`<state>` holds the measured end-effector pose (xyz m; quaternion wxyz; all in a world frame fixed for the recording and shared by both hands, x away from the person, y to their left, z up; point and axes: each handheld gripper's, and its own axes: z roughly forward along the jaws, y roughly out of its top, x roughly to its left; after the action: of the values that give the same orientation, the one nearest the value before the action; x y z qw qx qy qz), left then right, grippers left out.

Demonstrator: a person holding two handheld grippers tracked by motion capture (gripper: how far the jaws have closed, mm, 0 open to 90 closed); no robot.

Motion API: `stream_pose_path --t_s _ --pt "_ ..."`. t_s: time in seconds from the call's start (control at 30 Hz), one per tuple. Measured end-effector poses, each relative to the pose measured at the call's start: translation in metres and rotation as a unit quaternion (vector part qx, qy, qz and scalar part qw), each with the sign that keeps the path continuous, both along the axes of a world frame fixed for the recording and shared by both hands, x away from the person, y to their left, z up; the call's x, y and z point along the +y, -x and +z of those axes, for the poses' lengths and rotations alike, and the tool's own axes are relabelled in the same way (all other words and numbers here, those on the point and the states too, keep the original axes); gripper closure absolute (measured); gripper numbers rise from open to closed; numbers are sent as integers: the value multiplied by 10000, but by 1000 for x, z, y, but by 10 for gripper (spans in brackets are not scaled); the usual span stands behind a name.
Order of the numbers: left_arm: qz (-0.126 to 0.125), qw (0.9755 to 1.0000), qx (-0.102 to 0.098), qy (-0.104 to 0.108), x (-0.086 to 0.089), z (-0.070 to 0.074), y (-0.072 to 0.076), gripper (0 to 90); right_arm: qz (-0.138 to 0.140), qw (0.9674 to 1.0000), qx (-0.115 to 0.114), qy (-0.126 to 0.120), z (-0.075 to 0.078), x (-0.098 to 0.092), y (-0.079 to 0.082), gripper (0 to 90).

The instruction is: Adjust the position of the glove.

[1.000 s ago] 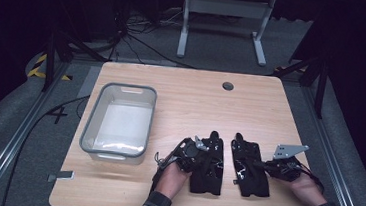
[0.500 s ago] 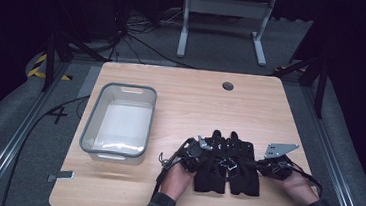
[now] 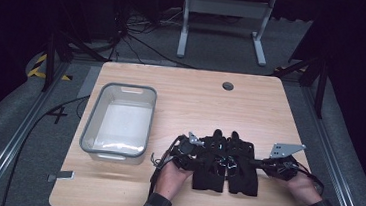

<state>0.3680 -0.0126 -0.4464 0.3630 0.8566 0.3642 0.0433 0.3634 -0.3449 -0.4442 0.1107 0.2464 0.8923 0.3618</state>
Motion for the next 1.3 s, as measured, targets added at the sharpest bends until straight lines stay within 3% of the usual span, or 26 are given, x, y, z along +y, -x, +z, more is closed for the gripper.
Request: stream_pose_path --t_s 0.27,0.4,0.6,0.67,0.8,1.13,1.3 --pt "21 9997 199 -130 -6 -8 -2 493 -111 9997 136 -165 -2 -20 6 898" --pt "-7 9997 87 -237 -9 -9 -1 521 -45 9998 150 -143 -3 -17 5 898" --pt "67 9993 -52 -371 -10 -9 1 645 21 9998 199 -50 -8 -12 3 897" --pt "-2 9995 -49 -307 -11 -10 0 758 29 9998 211 -19 -9 -11 3 898" --pt "-10 9998 24 -175 -10 -9 -1 817 38 9998 217 -22 -9 -11 3 898" --pt "30 9992 -3 408 1 5 -2 826 146 9996 255 -34 -9 -4 -1 899" --pt "-10 9987 -134 491 3 11 -4 827 216 9994 275 -21 -8 2 -8 899"
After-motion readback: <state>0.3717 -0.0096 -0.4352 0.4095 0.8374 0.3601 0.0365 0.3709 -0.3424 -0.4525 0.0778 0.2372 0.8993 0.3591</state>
